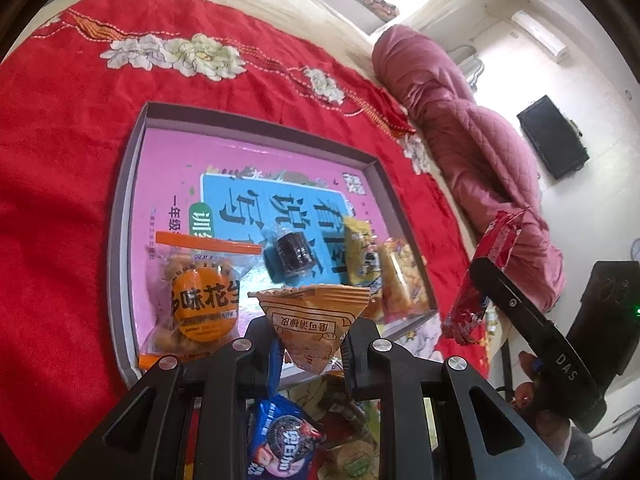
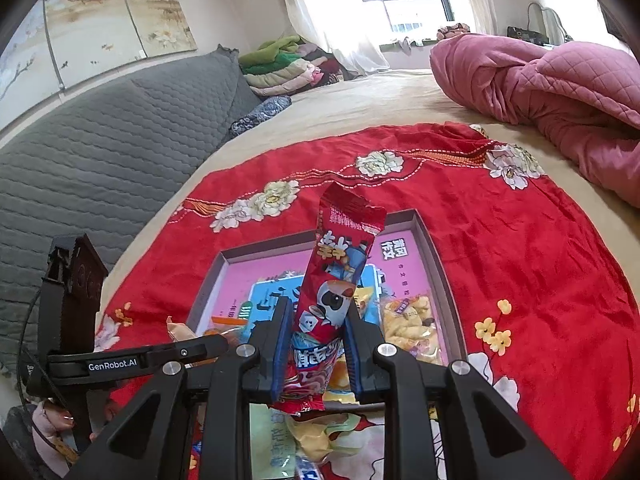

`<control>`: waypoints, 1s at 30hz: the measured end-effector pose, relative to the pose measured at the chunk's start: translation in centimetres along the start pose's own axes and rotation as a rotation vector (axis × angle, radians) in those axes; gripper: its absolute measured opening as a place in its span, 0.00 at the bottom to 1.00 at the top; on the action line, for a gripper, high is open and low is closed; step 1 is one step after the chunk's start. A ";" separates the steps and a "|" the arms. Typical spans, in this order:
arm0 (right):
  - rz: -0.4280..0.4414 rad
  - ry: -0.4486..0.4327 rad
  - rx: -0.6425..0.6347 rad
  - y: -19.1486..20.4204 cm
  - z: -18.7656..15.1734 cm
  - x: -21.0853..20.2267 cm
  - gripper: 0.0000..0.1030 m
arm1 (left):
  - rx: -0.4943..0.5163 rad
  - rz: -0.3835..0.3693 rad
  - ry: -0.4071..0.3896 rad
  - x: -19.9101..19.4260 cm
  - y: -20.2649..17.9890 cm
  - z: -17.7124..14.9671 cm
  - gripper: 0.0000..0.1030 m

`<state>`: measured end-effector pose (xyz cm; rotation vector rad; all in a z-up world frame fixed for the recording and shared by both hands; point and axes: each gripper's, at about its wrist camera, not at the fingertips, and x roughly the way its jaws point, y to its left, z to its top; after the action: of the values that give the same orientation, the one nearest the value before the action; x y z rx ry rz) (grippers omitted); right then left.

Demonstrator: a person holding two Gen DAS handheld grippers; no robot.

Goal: Organize snacks
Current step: 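Carry beige packet with left tool while right tool carries candy stick toward tray, then lower beige packet into tray, open left tool while right tool holds candy stick above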

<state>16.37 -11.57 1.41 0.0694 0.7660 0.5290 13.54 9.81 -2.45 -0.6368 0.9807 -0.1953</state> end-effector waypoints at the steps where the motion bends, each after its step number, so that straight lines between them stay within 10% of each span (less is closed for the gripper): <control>1: -0.015 0.006 -0.014 0.1 -0.1 0.3 0.24 | 0.004 0.008 0.003 0.2 0.0 0.0 0.23; 30: -0.119 0.103 -0.132 0.2 -2.1 4.6 0.24 | 0.046 0.089 0.086 3.6 -0.1 -0.4 0.23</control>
<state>17.60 -9.44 -3.07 -0.1261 0.8284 0.4715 15.19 8.05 -5.10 -0.5454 1.0824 -0.1671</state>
